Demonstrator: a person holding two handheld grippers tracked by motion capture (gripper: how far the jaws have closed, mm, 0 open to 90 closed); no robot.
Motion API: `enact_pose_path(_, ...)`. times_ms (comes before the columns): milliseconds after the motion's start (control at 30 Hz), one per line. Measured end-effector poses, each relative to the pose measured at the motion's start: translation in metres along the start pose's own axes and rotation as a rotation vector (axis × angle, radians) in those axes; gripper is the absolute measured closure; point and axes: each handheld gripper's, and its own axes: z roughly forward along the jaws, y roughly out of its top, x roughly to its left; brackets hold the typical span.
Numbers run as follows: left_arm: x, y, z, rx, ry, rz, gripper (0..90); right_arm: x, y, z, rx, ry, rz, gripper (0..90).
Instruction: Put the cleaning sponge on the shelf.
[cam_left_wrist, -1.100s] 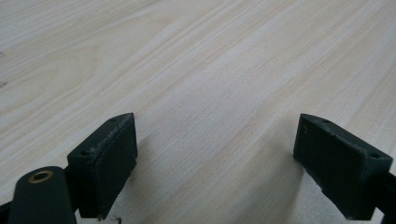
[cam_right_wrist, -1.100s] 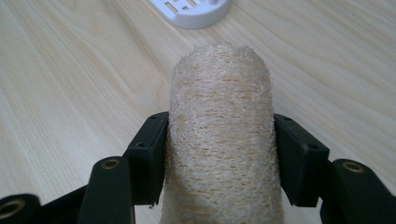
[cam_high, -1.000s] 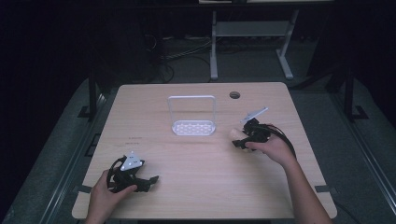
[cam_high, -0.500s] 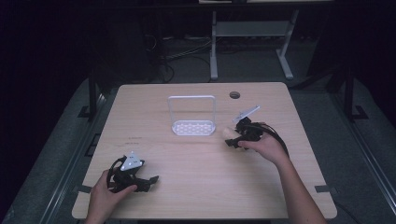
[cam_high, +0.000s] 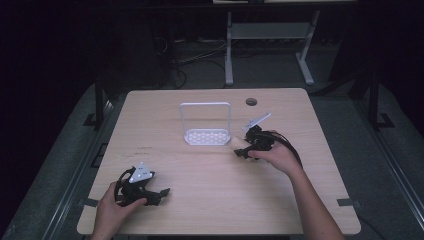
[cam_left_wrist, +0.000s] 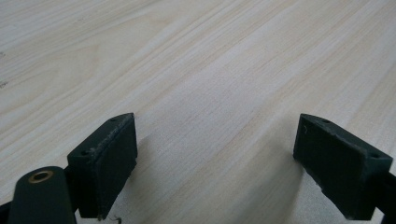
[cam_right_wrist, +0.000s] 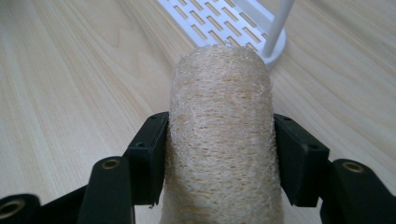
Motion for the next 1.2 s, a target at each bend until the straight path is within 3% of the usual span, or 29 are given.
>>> enact_pose_path(433,0.0,0.0,0.0,0.0,0.0,0.0,13.0,0.011,0.021,0.009,-0.009,0.016,-0.034,41.0)
enact_pose_path(1200,0.0,0.0,0.0,0.002,0.001,0.002,13.1,0.02,0.052,0.026,-0.031,0.027,-0.051,41.0)
